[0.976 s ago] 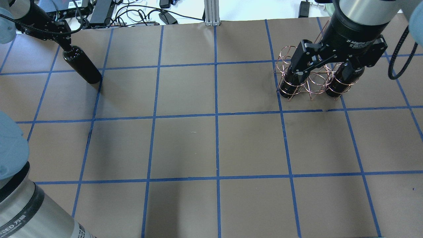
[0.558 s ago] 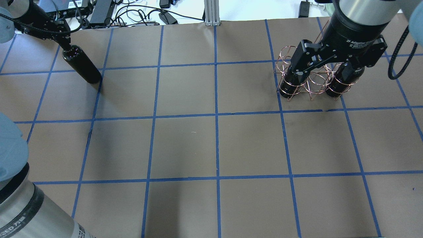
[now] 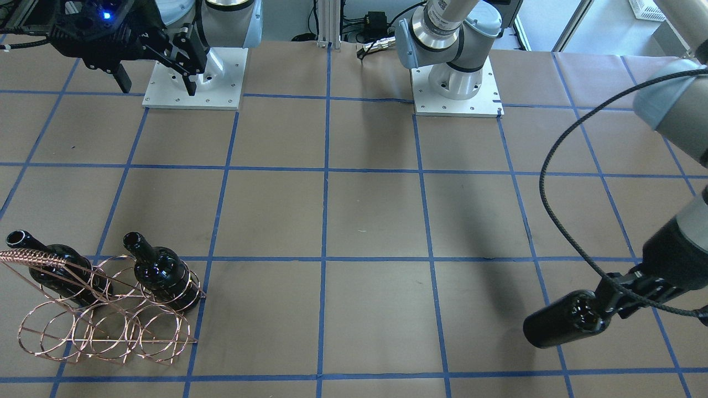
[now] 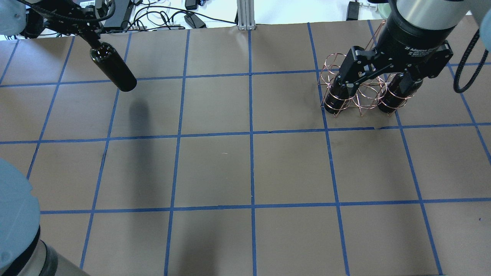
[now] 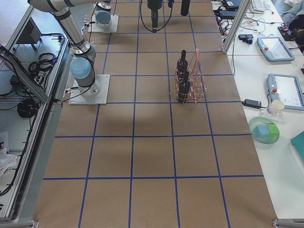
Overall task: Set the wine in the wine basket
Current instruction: 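Carry the bottle with the left gripper toward the table center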
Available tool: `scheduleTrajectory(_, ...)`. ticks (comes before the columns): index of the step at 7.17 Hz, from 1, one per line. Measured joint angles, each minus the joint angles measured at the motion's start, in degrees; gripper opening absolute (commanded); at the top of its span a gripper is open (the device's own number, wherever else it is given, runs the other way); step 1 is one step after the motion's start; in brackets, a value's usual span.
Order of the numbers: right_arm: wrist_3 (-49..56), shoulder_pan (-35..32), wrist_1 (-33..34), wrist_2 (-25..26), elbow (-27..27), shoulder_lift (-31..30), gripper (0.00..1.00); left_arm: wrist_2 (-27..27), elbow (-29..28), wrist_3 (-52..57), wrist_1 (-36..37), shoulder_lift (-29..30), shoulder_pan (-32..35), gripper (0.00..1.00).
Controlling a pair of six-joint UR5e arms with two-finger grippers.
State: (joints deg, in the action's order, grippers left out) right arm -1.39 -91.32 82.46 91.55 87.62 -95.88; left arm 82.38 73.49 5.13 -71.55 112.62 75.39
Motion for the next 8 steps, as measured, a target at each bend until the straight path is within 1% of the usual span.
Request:
scheduleTrajectory(2, 0.02, 0.0, 0.03, 0.2, 0.0, -0.26, 1.0, -0.13, 2.7, -7.03, -0.61, -2.31, 4.23, 0.0)
scheduleTrajectory(4, 0.06, 0.0, 0.07, 0.3, 0.0, -0.34, 1.0, 2.05, 5.54, -12.09, -0.38, -5.27, 11.42, 0.0)
scheduleTrajectory(6, 0.01, 0.0, 0.02, 0.37, 0.01, -0.39, 1.0, 4.27, 8.83, -15.4, -0.57, -7.58, 17.65, 0.0)
scheduleTrajectory(8, -0.01, 0.0, 0.01, 0.3, 0.0, -0.39, 1.0, 4.51, 12.4, -19.03, -0.49, -9.03, 22.27, 0.0)
